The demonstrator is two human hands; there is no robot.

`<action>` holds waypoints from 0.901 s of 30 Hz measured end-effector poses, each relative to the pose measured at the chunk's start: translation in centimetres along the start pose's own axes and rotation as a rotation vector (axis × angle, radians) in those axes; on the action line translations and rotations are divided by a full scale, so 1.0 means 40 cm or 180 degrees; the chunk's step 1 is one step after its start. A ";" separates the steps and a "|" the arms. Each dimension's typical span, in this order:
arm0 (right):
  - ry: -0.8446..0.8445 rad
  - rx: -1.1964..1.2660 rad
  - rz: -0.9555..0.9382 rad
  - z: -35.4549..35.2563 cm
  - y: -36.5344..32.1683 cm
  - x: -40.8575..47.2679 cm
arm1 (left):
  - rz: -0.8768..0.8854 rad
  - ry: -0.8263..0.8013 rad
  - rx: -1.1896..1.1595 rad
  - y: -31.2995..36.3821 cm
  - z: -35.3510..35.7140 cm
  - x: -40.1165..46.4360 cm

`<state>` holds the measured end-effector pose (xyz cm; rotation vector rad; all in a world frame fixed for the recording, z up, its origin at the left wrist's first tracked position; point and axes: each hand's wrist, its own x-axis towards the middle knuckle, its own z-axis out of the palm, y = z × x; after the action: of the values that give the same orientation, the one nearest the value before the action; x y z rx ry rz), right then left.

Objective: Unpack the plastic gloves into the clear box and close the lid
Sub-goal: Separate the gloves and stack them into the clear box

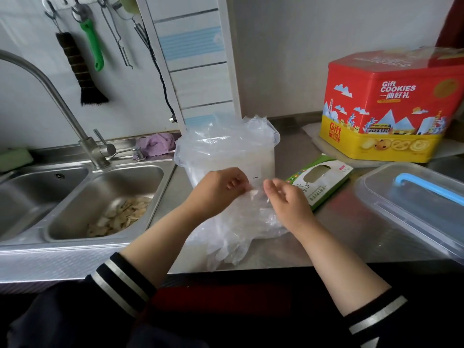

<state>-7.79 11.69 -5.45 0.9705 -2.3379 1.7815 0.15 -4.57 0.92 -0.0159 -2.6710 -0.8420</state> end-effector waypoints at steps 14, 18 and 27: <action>0.0566 0.0350 -0.0169 -0.008 -0.004 0.000 | -0.0158 -0.0269 -0.0242 0.024 -0.039 0.035; 0.0560 0.0257 -0.0222 -0.010 -0.009 -0.002 | -0.0049 -0.0185 0.0187 0.035 -0.016 0.034; 0.0773 0.0694 0.0009 -0.016 -0.012 0.001 | -0.0186 0.0180 -0.0399 0.057 -0.063 0.069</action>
<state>-7.81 12.16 -4.81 0.7218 -2.0354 2.0576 -1.39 -4.33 4.99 0.0550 -2.5735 -1.0119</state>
